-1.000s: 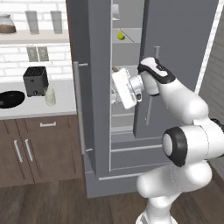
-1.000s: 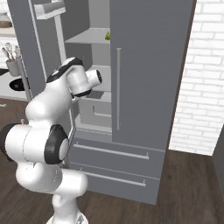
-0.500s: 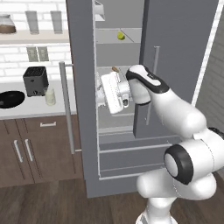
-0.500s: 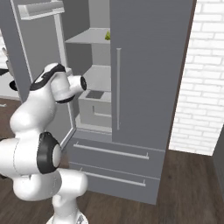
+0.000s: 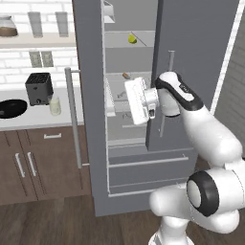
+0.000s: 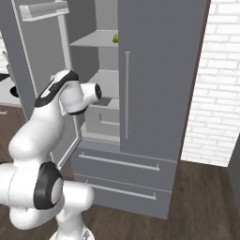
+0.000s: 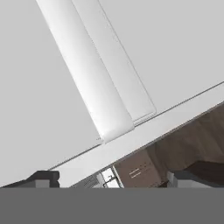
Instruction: Grab a lemon wedge from the fridge and one ice cube from the ice bowl, and put them in the glass of lemonade.
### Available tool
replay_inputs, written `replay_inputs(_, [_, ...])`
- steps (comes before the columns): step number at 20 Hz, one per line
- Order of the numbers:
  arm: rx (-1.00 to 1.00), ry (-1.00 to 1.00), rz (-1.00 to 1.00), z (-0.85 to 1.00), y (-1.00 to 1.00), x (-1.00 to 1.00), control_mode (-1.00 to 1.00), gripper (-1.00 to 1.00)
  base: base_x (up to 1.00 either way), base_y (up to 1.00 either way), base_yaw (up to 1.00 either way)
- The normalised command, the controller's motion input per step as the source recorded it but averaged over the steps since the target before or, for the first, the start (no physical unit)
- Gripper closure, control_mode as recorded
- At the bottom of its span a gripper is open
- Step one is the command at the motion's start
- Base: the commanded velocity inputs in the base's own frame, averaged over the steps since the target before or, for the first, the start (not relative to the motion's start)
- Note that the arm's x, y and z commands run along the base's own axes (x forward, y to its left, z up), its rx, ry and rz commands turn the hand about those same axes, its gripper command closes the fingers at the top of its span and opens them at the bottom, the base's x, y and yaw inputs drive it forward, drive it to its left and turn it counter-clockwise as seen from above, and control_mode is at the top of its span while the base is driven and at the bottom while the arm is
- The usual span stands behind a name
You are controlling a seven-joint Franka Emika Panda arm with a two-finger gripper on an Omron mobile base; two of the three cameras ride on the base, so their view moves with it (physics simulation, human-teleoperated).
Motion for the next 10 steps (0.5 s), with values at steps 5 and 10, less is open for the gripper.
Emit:
replay_inputs(5, [0.0,-0.09,0.0,0.55,-1.0,-0.65,-1.0,-1.0,0.0,0.0,0.0])
replay_inputs(10, [-0.18,-0.21,0.0,0.37,-1.0,-0.53,-1.0,-1.0,0.0,0.0,0.0])
